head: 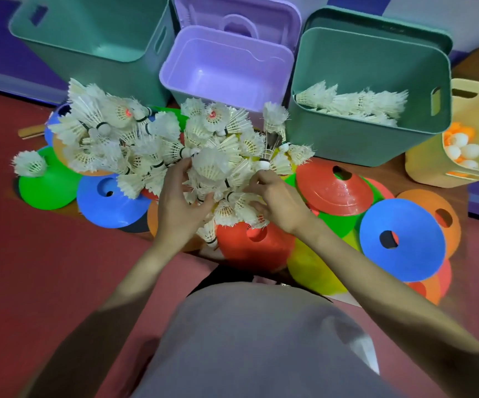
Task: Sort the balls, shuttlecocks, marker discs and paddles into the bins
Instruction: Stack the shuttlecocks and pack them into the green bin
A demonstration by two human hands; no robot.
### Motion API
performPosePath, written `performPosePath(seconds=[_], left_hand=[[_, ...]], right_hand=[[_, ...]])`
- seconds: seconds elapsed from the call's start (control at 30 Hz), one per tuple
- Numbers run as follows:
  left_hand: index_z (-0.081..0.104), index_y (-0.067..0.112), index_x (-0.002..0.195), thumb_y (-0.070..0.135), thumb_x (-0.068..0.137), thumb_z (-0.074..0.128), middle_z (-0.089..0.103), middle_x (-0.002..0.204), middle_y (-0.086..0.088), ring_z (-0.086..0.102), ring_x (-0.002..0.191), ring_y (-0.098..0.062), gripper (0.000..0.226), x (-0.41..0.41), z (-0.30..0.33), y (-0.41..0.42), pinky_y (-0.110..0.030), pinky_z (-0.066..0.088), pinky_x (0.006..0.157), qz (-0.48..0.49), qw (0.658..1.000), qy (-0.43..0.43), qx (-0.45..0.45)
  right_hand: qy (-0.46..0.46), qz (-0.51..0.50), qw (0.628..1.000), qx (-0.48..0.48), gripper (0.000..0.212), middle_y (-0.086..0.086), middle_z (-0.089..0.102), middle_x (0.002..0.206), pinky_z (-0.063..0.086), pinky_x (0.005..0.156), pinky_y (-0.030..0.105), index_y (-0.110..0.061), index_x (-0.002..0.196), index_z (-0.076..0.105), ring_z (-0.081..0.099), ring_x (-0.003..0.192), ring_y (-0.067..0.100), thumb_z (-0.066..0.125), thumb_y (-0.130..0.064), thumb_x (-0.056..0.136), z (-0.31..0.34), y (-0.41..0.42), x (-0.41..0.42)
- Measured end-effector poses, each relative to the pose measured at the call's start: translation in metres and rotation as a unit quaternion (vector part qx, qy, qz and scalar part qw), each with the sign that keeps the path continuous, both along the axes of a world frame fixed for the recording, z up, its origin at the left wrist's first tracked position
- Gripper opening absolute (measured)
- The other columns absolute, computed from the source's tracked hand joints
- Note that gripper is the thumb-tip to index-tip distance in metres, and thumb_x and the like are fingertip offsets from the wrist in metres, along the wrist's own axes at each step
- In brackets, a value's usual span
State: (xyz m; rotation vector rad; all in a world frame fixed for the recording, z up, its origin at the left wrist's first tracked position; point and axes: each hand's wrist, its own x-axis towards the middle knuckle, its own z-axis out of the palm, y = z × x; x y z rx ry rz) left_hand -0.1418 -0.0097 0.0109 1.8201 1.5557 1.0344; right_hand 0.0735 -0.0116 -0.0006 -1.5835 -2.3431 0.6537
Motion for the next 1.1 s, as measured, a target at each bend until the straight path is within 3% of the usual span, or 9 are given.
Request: performPosePath(seconds=[0.1,0.2,0.43,0.5,0.67,0.73,0.9,1.0,1.1], left_hand=[[0.048,0.001,0.129,0.005,0.075,0.076,0.052,0.124,-0.008,0.049,0.113,-0.012,0.061,-0.006,-0.001,-0.003,-0.030,0.048,0.091,-0.007,0.999,0.030,0.009],[0.048,0.002,0.131,0.005,0.074,0.076,0.052,0.124,-0.009,0.051,0.115,-0.019,0.063,-0.008,-0.001,-0.005,-0.039,0.051,0.089,-0.008,0.999,0.038,0.005],[0.048,0.003,0.129,0.008,0.074,0.075,0.053,0.120,-0.012,0.052,0.112,-0.023,0.061,-0.008,-0.002,0.001,-0.031,0.047,0.087,-0.020,0.998,0.064,0.009],[0.048,0.002,0.128,0.012,0.076,0.074,0.052,0.121,-0.013,0.051,0.112,-0.024,0.060,-0.006,-0.003,0.004,-0.035,0.049,0.087,-0.033,0.997,0.070,0.004],[0.048,0.003,0.129,0.008,0.076,0.076,0.050,0.126,-0.013,0.050,0.118,-0.028,0.060,0.001,-0.006,0.007,-0.046,0.049,0.090,-0.050,0.995,0.088,-0.019],[0.049,0.002,0.127,0.008,0.075,0.076,0.050,0.124,-0.013,0.050,0.116,-0.027,0.059,0.003,-0.005,0.007,-0.044,0.049,0.090,-0.044,0.995,0.089,-0.014],[0.051,0.002,0.125,0.010,0.075,0.075,0.053,0.117,-0.012,0.050,0.106,-0.020,0.056,0.005,0.002,0.009,-0.015,0.038,0.085,-0.023,0.997,0.065,0.022],[0.051,0.004,0.124,0.010,0.075,0.077,0.052,0.116,-0.009,0.053,0.102,-0.020,0.056,0.008,0.005,0.013,-0.021,0.044,0.081,-0.025,0.998,0.051,0.030],[0.051,0.005,0.126,0.010,0.076,0.077,0.052,0.118,-0.008,0.052,0.098,-0.017,0.056,0.016,0.010,0.016,-0.017,0.042,0.080,-0.042,0.998,0.042,0.019]], right_hand=[[0.002,-0.024,1.000,0.011,0.023,0.010,0.060,0.098,0.050,0.076,0.038,-0.007,0.105,0.070,0.055,0.100,0.032,0.069,-0.014,0.083,-0.005,0.005,-0.008],[0.017,-0.054,0.998,0.023,0.017,0.010,0.064,0.095,0.047,0.076,0.035,-0.007,0.098,0.071,0.057,0.099,0.031,0.067,-0.018,0.087,-0.007,0.007,-0.008],[0.178,-0.189,0.964,0.059,0.013,0.000,0.065,0.084,0.042,0.066,0.020,-0.010,0.092,0.074,0.056,0.069,0.011,0.067,-0.021,0.088,0.004,0.007,0.008],[0.200,-0.214,0.955,0.054,0.012,-0.002,0.063,0.081,0.037,0.064,0.013,-0.010,0.091,0.073,0.053,0.065,0.005,0.067,-0.019,0.088,0.007,0.008,0.014],[0.188,-0.250,0.949,0.032,0.012,0.002,0.067,0.081,0.040,0.062,0.018,-0.010,0.088,0.073,0.057,0.066,0.011,0.067,-0.020,0.089,0.003,0.009,0.021],[0.202,-0.270,0.941,0.031,0.012,0.000,0.067,0.078,0.039,0.060,0.013,-0.011,0.085,0.073,0.057,0.065,0.009,0.067,-0.020,0.088,0.003,0.009,0.021],[0.272,-0.338,0.900,0.033,0.009,-0.013,0.060,0.066,0.036,0.054,0.011,-0.015,0.080,0.070,0.051,0.055,-0.003,0.066,-0.017,0.088,0.007,0.009,0.021],[0.306,-0.381,0.871,0.047,0.011,-0.012,0.057,0.065,0.035,0.055,0.015,-0.015,0.078,0.065,0.048,0.054,-0.001,0.063,-0.016,0.089,0.007,0.008,0.029],[0.336,-0.435,0.834,0.051,0.016,-0.006,0.051,0.062,0.036,0.055,0.019,-0.012,0.075,0.058,0.044,0.055,-0.001,0.057,-0.012,0.092,0.010,0.006,0.038]])
